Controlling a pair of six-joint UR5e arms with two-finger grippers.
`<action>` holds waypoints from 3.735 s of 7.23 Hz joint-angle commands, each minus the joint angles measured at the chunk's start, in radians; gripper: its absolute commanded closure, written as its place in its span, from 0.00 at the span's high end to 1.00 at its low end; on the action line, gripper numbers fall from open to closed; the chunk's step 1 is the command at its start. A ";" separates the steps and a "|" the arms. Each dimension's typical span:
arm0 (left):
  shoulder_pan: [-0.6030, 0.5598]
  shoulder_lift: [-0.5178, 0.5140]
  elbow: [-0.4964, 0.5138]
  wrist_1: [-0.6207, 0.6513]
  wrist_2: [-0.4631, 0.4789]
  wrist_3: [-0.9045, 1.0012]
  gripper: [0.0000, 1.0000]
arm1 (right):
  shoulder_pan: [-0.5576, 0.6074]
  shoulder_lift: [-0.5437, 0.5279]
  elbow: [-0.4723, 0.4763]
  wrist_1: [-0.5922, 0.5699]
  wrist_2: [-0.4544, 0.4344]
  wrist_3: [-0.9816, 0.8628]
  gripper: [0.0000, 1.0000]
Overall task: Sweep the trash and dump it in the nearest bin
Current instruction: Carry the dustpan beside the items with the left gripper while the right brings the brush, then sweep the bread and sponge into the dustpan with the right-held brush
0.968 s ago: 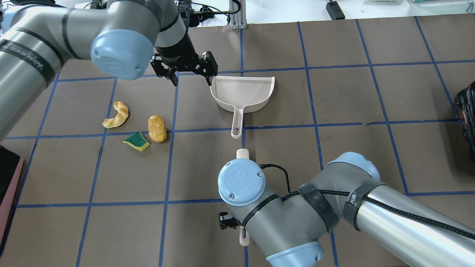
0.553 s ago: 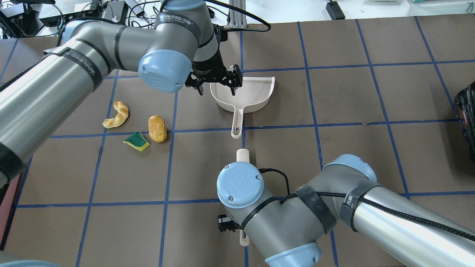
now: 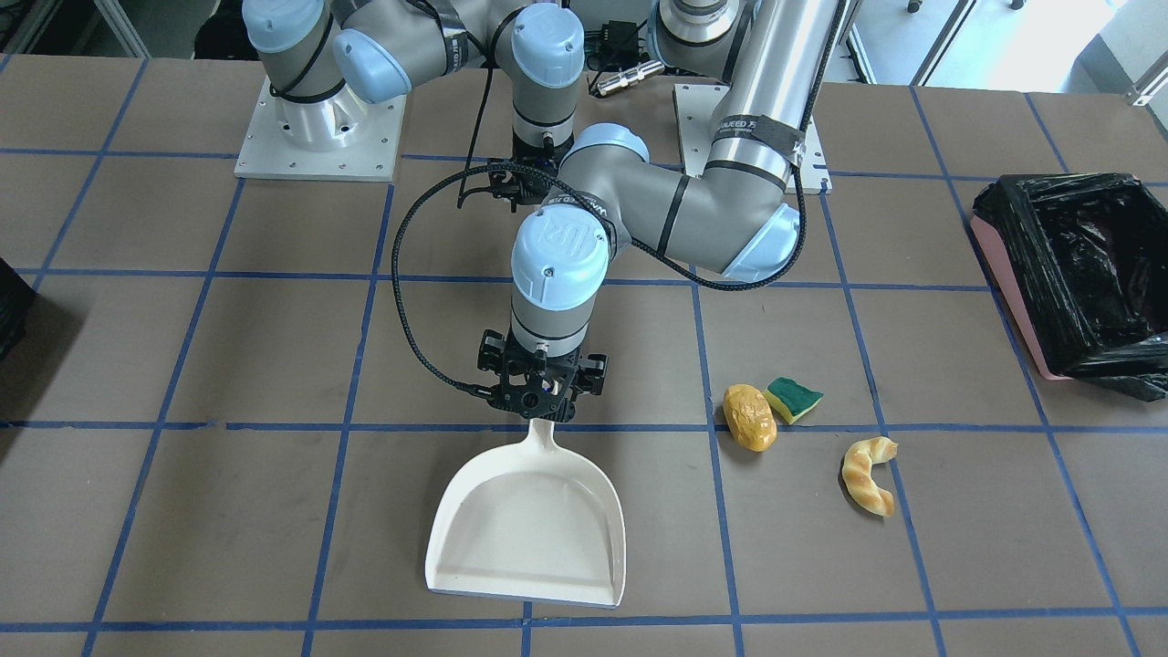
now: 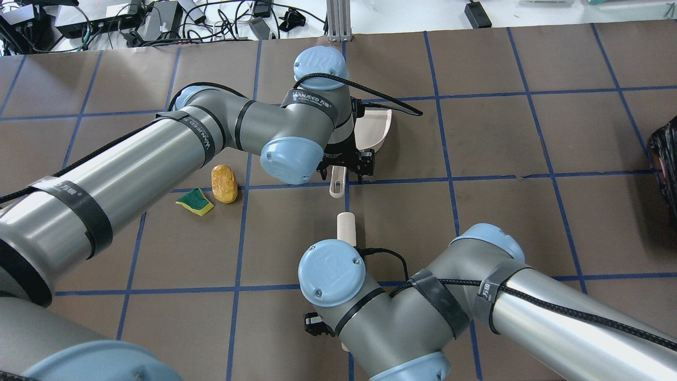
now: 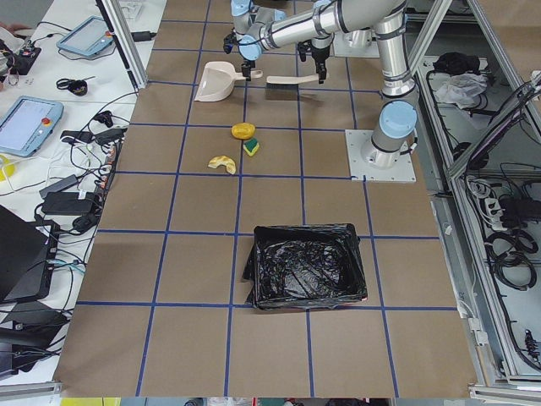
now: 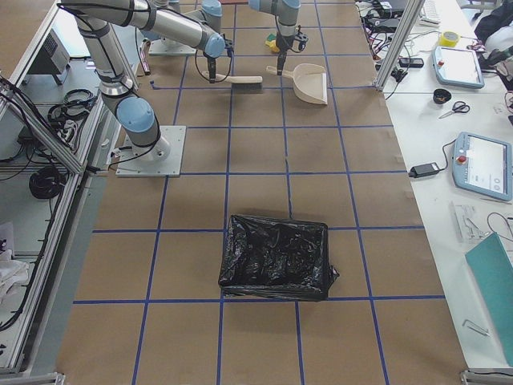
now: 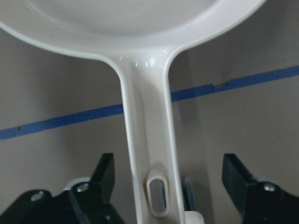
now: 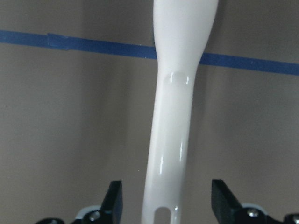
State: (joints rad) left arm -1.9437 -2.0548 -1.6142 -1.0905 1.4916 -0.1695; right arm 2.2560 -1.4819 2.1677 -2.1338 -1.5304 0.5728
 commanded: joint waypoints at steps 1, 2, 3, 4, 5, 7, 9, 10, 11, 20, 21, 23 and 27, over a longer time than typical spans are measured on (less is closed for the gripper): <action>-0.003 0.013 -0.003 -0.037 0.004 0.001 0.24 | 0.000 0.000 -0.002 0.002 0.003 0.006 0.37; -0.003 0.024 0.003 -0.075 0.002 0.001 0.00 | 0.000 0.000 -0.002 0.003 0.003 0.010 0.27; -0.003 0.024 0.007 -0.075 -0.001 0.001 0.00 | 0.000 0.002 -0.002 -0.001 0.000 0.036 0.16; -0.003 0.028 0.010 -0.075 -0.001 0.005 0.00 | 0.000 0.002 -0.002 0.000 -0.001 0.045 0.07; 0.005 0.038 0.031 -0.077 0.005 0.021 0.00 | 0.000 0.002 -0.002 0.000 -0.001 0.047 0.02; 0.082 0.056 0.117 -0.167 0.010 0.132 0.00 | -0.001 -0.006 -0.003 0.008 -0.022 0.053 0.00; 0.223 0.123 0.146 -0.258 0.080 0.375 0.00 | -0.010 -0.029 -0.047 0.041 -0.059 0.103 0.00; 0.279 0.160 0.136 -0.261 0.144 0.521 0.00 | -0.016 -0.028 -0.087 0.099 -0.083 0.116 0.00; 0.352 0.197 0.132 -0.288 0.150 0.671 0.00 | -0.019 -0.028 -0.130 0.136 -0.091 0.143 0.00; 1.074 0.159 0.065 -0.124 0.254 2.281 0.00 | 0.062 0.320 -0.636 0.265 -0.004 0.532 0.00; 1.075 0.119 0.057 -0.027 0.254 2.358 0.00 | 0.092 0.372 -0.693 0.264 -0.004 0.567 0.00; 1.075 0.055 0.051 0.042 0.249 2.388 0.00 | 0.147 0.481 -0.808 0.264 -0.002 0.663 0.00; 1.060 -0.004 0.050 0.095 0.257 2.397 0.00 | 0.204 0.616 -0.959 0.256 0.052 0.934 0.00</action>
State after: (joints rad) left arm -0.8755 -2.0400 -1.5621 -1.0126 1.7518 2.2269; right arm 2.4478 -0.9052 1.2481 -1.8730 -1.4964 1.4233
